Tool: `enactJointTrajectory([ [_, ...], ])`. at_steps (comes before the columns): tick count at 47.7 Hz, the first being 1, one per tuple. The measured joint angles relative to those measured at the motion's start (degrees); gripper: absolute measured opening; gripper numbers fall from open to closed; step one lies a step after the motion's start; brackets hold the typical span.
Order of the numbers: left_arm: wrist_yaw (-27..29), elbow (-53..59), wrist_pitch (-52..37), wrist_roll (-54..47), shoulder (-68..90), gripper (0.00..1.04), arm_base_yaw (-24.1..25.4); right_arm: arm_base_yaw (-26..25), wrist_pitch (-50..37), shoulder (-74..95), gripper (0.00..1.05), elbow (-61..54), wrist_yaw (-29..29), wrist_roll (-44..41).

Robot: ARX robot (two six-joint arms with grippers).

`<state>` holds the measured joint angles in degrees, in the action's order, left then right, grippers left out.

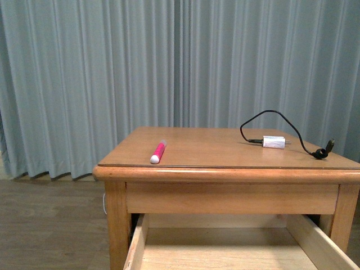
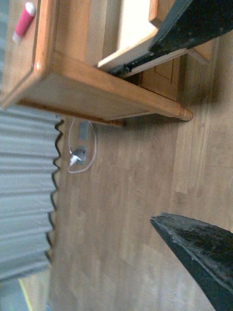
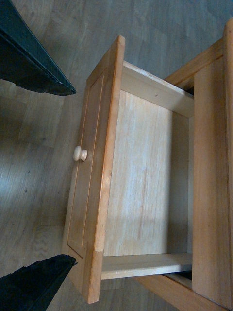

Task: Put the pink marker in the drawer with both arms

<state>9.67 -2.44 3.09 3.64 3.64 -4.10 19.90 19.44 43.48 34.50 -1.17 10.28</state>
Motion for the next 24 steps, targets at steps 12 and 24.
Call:
enactJointTrajectory([
  [12, 8.1, -10.1, -8.3, 4.8, 25.0, 0.99, -11.4, 0.0, 0.0, 0.0, 0.96, 0.0, 0.0, 0.0],
  [24, 6.2, -28.7, -21.7, 2.1, 54.6, 0.99, -12.3, 0.0, 0.0, 0.0, 0.96, 0.0, 0.0, 0.0],
])
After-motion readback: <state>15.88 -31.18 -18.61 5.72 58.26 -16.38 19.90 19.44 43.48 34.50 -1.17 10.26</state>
